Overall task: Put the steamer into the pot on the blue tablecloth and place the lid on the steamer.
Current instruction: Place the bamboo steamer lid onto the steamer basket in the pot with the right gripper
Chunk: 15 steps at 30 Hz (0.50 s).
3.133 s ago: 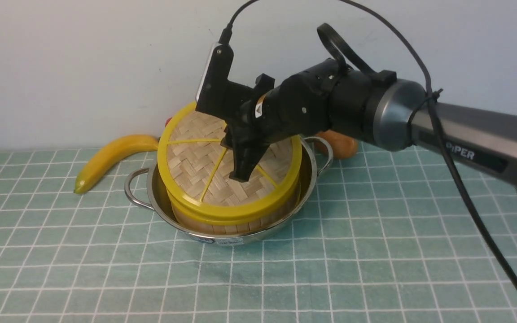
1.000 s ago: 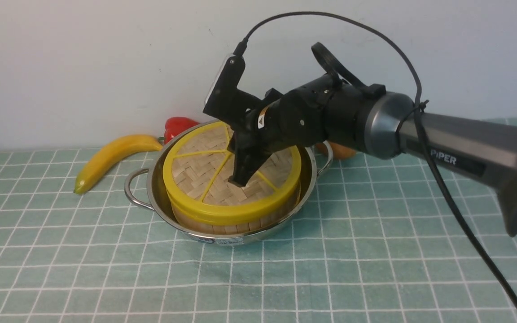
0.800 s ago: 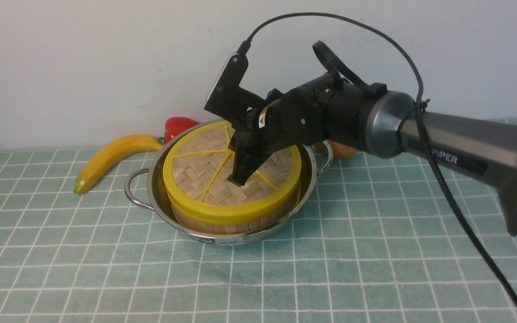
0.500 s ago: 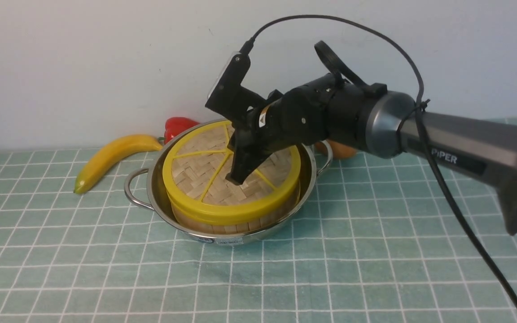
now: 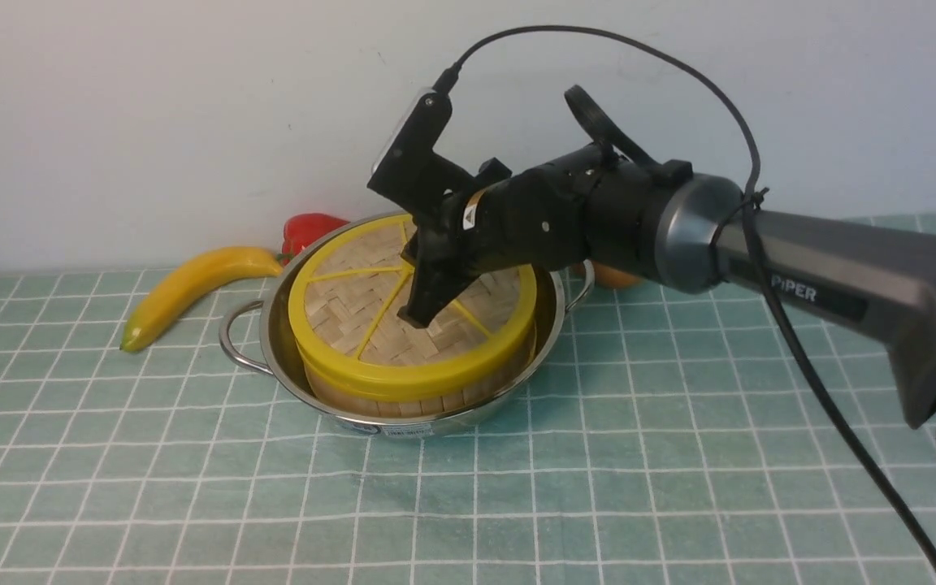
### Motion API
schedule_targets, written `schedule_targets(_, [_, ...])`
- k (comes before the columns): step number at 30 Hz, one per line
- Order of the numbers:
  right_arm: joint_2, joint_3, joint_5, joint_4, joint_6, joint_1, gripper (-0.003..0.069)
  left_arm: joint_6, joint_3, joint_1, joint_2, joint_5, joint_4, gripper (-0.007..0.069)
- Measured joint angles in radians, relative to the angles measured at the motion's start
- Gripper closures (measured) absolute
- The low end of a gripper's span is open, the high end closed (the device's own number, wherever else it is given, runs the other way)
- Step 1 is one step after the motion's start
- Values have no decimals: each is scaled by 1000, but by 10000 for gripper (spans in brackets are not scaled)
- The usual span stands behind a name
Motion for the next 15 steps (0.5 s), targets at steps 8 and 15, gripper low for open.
schedule_targets(8, [-8,0,4,52,1,0,504,0,0,0,0,0,0,46])
schedule_targets(15, [-8,0,5,108,1,0,328,0,0,0,0,0,0,46])
